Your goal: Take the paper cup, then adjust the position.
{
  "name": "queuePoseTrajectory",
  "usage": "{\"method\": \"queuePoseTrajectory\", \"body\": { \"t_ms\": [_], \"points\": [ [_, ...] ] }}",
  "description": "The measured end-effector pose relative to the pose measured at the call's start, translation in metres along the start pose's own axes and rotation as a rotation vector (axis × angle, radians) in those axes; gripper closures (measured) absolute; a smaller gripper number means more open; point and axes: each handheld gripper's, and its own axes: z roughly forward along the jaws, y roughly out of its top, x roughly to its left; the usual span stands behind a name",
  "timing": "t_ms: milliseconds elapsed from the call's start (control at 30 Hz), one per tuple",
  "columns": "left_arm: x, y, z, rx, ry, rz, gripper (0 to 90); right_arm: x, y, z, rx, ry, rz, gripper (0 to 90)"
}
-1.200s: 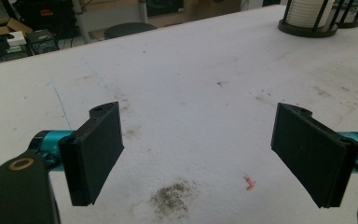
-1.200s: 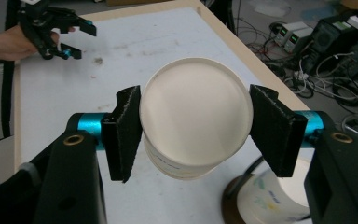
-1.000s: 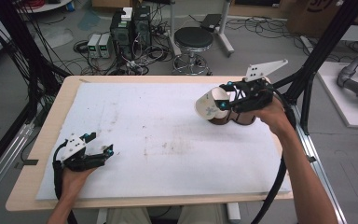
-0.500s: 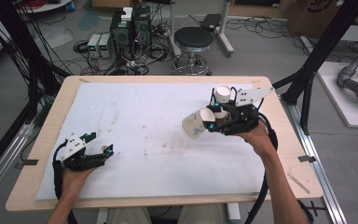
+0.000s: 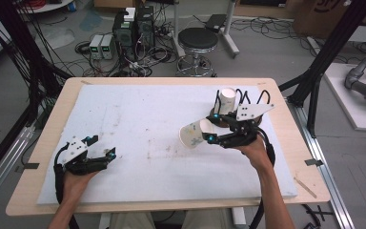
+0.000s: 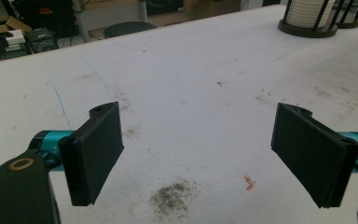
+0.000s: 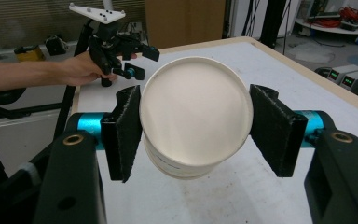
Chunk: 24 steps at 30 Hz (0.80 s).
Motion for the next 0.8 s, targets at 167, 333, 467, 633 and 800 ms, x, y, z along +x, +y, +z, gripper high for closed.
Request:
{"method": "queuePoseTrajectory", "body": {
  "t_ms": [167, 333, 467, 633, 800],
  "points": [
    [0.0001, 0.0000, 0.0000, 0.000, 0.000, 0.000, 16.4, 0.0001, -0.0047, 0.0028, 0.004, 0.004, 0.003, 38.4],
    [0.0006, 0.0001, 0.0002, 0.002, -0.002, -0.004, 16.5, 0.0020, -0.0046, 0.0019, 0.001, 0.004, -0.005, 38.4],
    [0.0006, 0.0002, 0.0003, 0.003, -0.001, -0.005, 16.5, 0.0020, -0.0046, 0.0016, -0.010, 0.008, -0.008, 38.4],
    [0.0004, 0.0000, 0.0002, 0.000, -0.001, -0.004, 16.5, 0.0016, -0.0053, 0.0035, -0.016, 0.012, -0.004, 38.3],
    [0.0008, 0.0002, 0.0000, 0.002, -0.004, -0.004, 16.5, 0.0009, -0.0056, 0.0046, -0.010, 0.012, -0.003, 38.4]
  ]
}}
